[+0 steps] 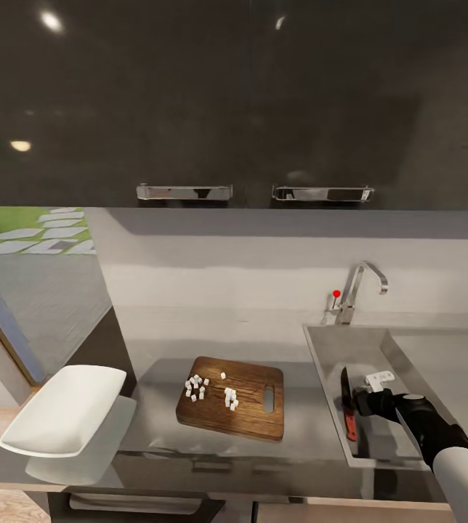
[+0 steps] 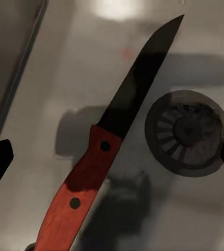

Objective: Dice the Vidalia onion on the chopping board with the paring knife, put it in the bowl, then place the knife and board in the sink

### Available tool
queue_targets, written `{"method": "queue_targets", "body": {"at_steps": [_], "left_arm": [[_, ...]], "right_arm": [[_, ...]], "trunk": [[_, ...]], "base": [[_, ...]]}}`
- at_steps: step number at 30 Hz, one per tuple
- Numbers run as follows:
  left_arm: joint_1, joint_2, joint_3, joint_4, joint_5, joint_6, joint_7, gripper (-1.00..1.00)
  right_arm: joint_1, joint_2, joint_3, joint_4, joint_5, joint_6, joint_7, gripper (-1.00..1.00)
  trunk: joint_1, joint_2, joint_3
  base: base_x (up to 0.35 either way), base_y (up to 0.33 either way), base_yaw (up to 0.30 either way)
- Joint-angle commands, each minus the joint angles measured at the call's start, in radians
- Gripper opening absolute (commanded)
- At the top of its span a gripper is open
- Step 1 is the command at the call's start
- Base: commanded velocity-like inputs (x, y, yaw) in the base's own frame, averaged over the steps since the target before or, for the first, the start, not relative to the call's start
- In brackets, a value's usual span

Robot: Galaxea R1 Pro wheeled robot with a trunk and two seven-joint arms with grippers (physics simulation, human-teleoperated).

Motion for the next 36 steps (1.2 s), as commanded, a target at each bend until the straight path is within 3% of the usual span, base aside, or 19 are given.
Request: {"method": "queue_targets", "body": {"at_steps": [1, 6, 7, 11, 16, 17, 18, 24, 31, 36], "left_arm": [[0.0, -0.001, 0.008, -0.002, -0.007, -0.001, -0.006, 1.0], [0.0, -0.001, 0.008, -0.002, -0.007, -0.001, -0.006, 1.0], [0.0, -0.001, 0.008, -0.002, -0.006, -0.001, -0.006, 1.0], [0.0, -0.001, 0.008, -0.002, -0.006, -0.001, -0.006, 1.0], [0.0, -0.001, 0.008, -0.002, -0.007, -0.001, -0.006, 1.0], [0.0, -0.001, 0.008, -0.002, -0.007, -0.001, -0.006, 1.0], [0.0, -0.001, 0.008, -0.003, -0.007, -0.001, -0.006, 1.0], [0.0, 0.0, 0.008, -0.003, -0.007, -0.001, -0.006, 1.0], [0.0, 0.0, 0.008, -0.003, -0.007, -0.001, -0.006, 1.0], [0.0, 0.0, 0.008, -0.003, -0.007, -0.001, -0.006, 1.0]], "right_arm": [[-0.001, 0.001, -0.008, -0.014, 0.009, 0.004, 0.009, 1.0], [-0.001, 0.0, -0.006, -0.158, 0.008, 0.011, 0.017, 1.0], [-0.001, 0.0, -0.006, -0.231, 0.008, 0.032, 0.059, 1.0], [0.001, 0.005, -0.006, -0.334, 0.009, 0.08, 0.127, 1.0], [0.039, 0.015, -0.006, -0.525, 0.01, 0.151, 0.153, 1.0], [0.058, 0.021, -0.006, -0.57, 0.01, 0.17, 0.155, 1.0], [0.107, 0.047, -0.006, -0.685, 0.01, 0.223, 0.156, 1.0], [0.221, 0.118, -0.03, -0.918, 0.011, 0.316, 0.157, 1.0], [0.267, 0.179, -0.125, -0.991, 0.012, 0.35, 0.158, 1.0], [0.286, 0.215, -0.143, -1.001, 0.024, 0.351, 0.157, 1.0]], "trunk": [[0.001, -0.002, -0.002], [0.001, -0.002, -0.002], [0.001, -0.002, -0.002], [0.001, -0.002, -0.002], [0.001, -0.002, -0.002], [0.001, -0.002, -0.002], [0.001, -0.002, -0.002], [0.001, -0.002, -0.002], [0.001, -0.002, -0.002], [0.001, -0.002, -0.002]], "base": [[0.0, 0.0, 0.0], [0.0, 0.0, 0.0], [0.0, 0.0, 0.0], [0.0, 0.0, 0.0], [0.0, 0.0, 0.0], [0.0, 0.0, 0.0], [0.0, 0.0, 0.0], [0.0, 0.0, 0.0], [0.0, 0.0, 0.0], [0.0, 0.083, 0.0]]}}
